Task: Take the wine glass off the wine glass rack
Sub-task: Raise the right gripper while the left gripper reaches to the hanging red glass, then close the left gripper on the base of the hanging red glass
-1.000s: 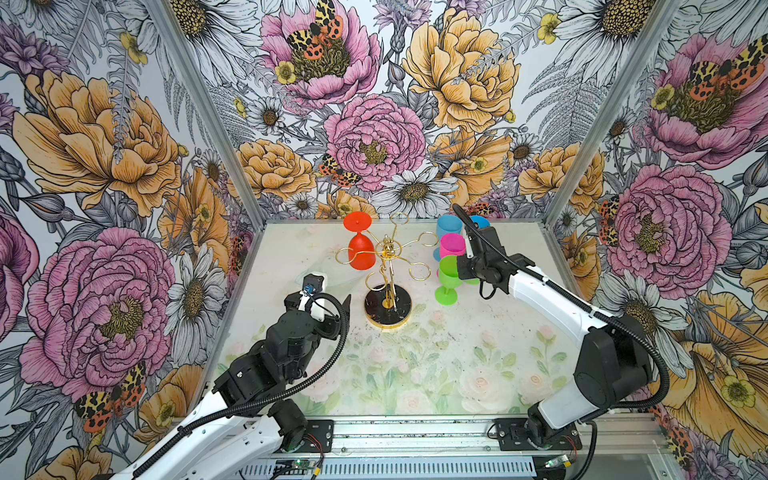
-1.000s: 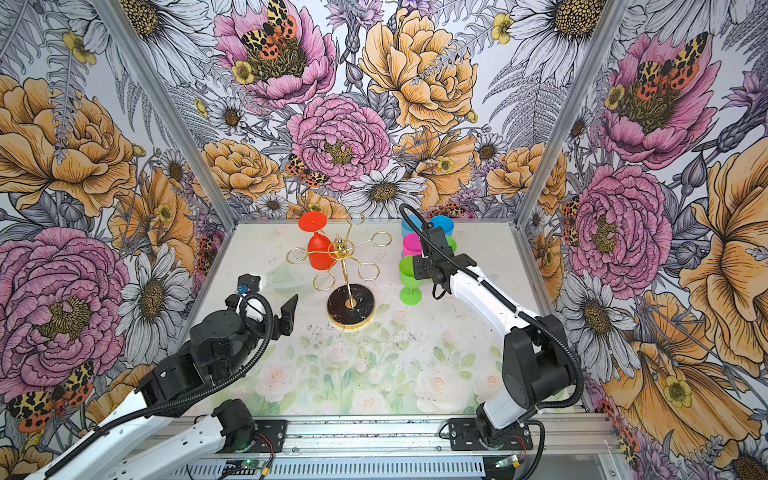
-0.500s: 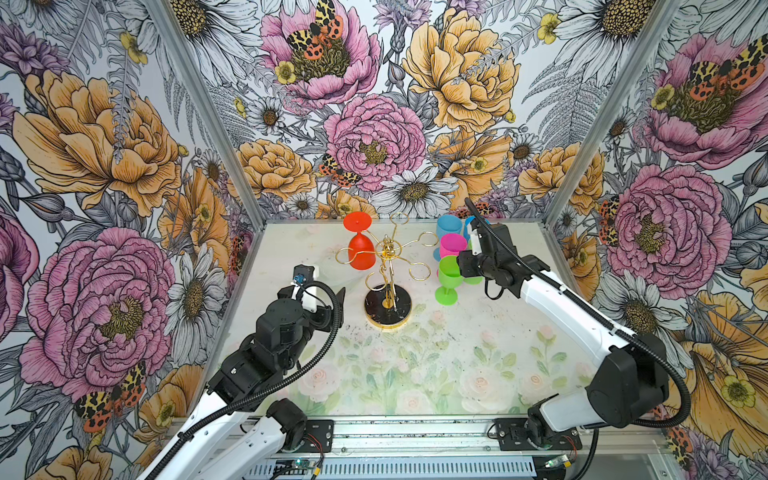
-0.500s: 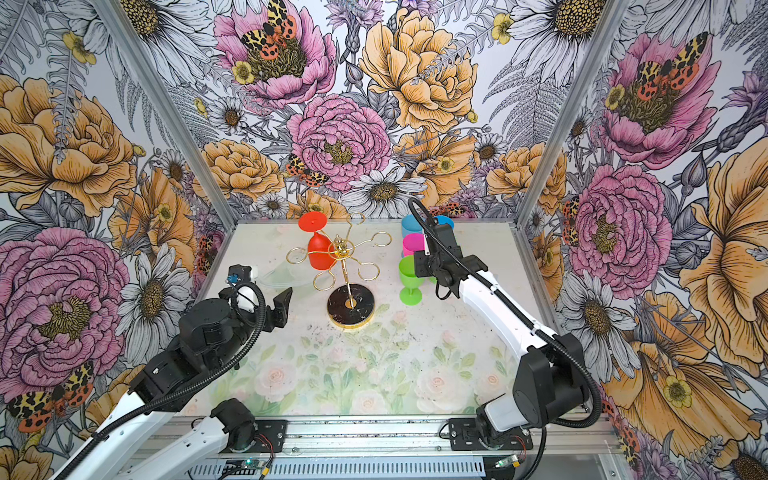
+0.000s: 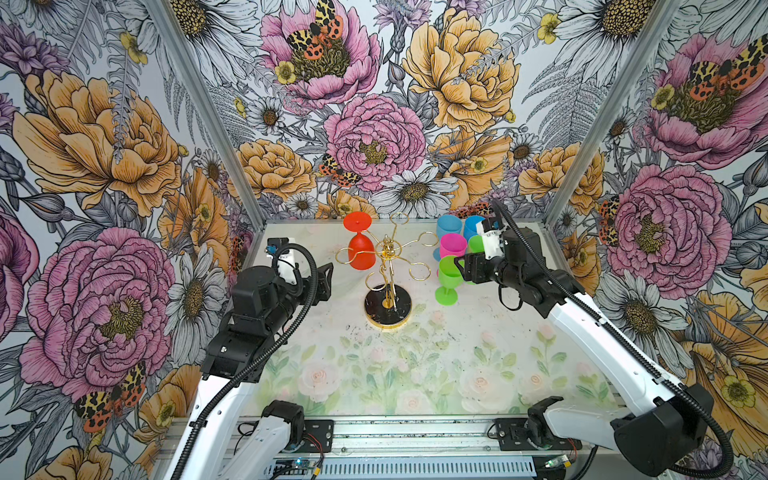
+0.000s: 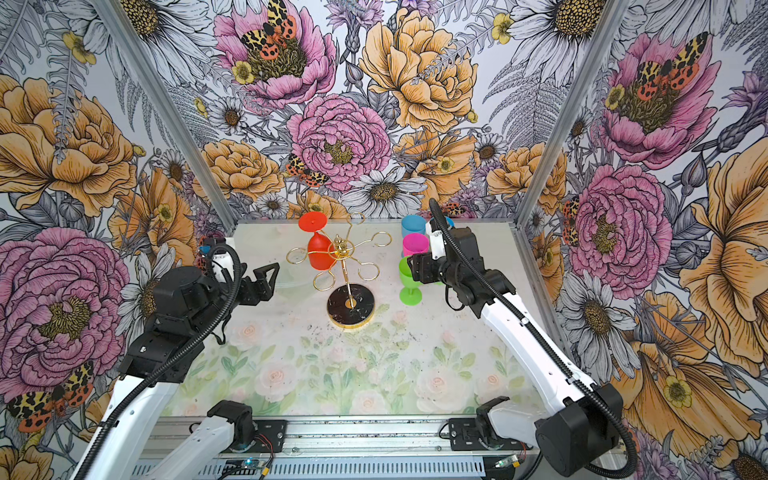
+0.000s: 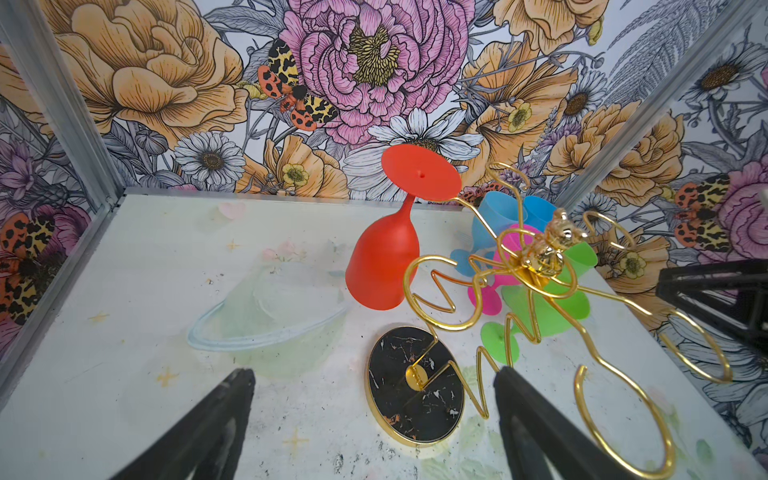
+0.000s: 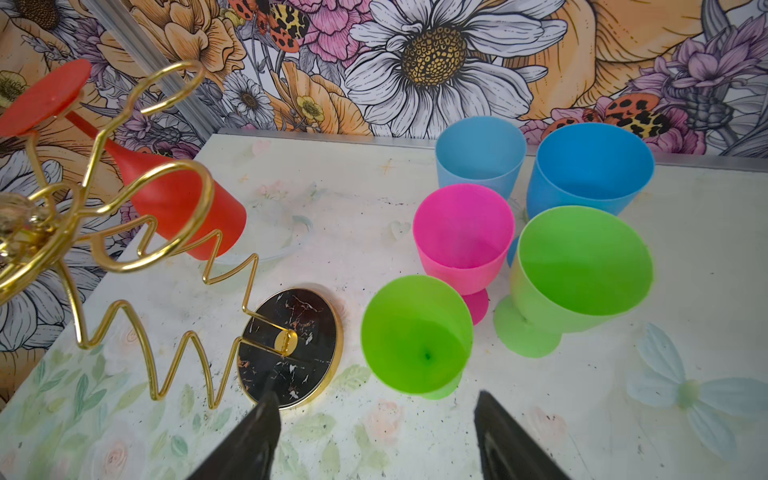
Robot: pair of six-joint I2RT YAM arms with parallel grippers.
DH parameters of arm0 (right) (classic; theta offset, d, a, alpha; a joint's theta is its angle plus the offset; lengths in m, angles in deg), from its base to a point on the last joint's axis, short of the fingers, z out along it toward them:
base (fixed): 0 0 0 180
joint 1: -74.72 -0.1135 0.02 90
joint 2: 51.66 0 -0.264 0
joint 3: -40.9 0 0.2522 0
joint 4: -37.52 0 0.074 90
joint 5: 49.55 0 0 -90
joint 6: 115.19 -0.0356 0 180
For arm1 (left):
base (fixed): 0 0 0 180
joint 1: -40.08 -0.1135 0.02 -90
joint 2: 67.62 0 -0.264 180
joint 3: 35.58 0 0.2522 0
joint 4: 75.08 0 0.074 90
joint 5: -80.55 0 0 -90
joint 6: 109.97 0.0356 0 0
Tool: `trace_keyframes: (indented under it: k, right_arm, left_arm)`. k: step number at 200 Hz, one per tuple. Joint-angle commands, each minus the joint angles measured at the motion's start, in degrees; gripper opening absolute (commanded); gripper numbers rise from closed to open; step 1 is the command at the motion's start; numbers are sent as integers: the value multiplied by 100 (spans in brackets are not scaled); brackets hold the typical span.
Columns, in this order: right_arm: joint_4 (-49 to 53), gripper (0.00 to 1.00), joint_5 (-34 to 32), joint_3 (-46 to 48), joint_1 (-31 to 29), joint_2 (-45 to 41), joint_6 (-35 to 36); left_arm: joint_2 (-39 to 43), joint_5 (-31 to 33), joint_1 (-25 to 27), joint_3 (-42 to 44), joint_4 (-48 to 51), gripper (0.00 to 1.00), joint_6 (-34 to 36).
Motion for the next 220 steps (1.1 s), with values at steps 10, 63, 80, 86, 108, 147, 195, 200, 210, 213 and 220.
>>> trace_keyframes:
  k: [10, 63, 80, 86, 108, 147, 195, 200, 210, 213, 220]
  right_arm:
    - [4, 74, 639, 268, 31, -386, 278]
    - [-9, 74, 1213, 681, 31, -862, 360]
    - [-24, 74, 1245, 781, 31, -1018, 336]
    - [-37, 74, 1231, 819, 29, -1074, 328]
    - [-64, 74, 1244, 924, 21, -1214, 277]
    - [-105, 74, 1351, 1049, 21, -1381, 234]
    - [-141, 74, 1359, 1193, 22, -1583, 202]
    - [-140, 74, 1359, 1200, 18, -1599, 201]
    - [-145, 74, 1359, 1224, 14, -1627, 198]
    - [-144, 74, 1360, 1231, 17, -1637, 188]
    - [-147, 74, 1360, 1244, 22, -1651, 186]
  left_arm:
    - [-462, -1267, -493, -560, -7, 91, -470]
    - [-1650, -2294, -942, -1307, -76, 87, -1201]
    - [-1914, -2535, -947, -1399, -284, 85, -1410]
    - [-2005, -2596, -942, -1445, -335, 84, -1485]
    - [-2385, -2737, -951, -1629, -393, 81, -1652]
    - [-2949, -2994, -973, -1843, -624, 73, -1888]
    - [-3548, -3343, -981, -2084, -927, 60, -2255]
    - [-3599, -3367, -986, -2108, -950, 59, -2292]
    - [-3688, -3403, -978, -2140, -1004, 57, -2350]
    - [-3706, -3420, -985, -2150, -1027, 57, -2365]
    - [-3759, -3440, -982, -2171, -1068, 57, -2396]
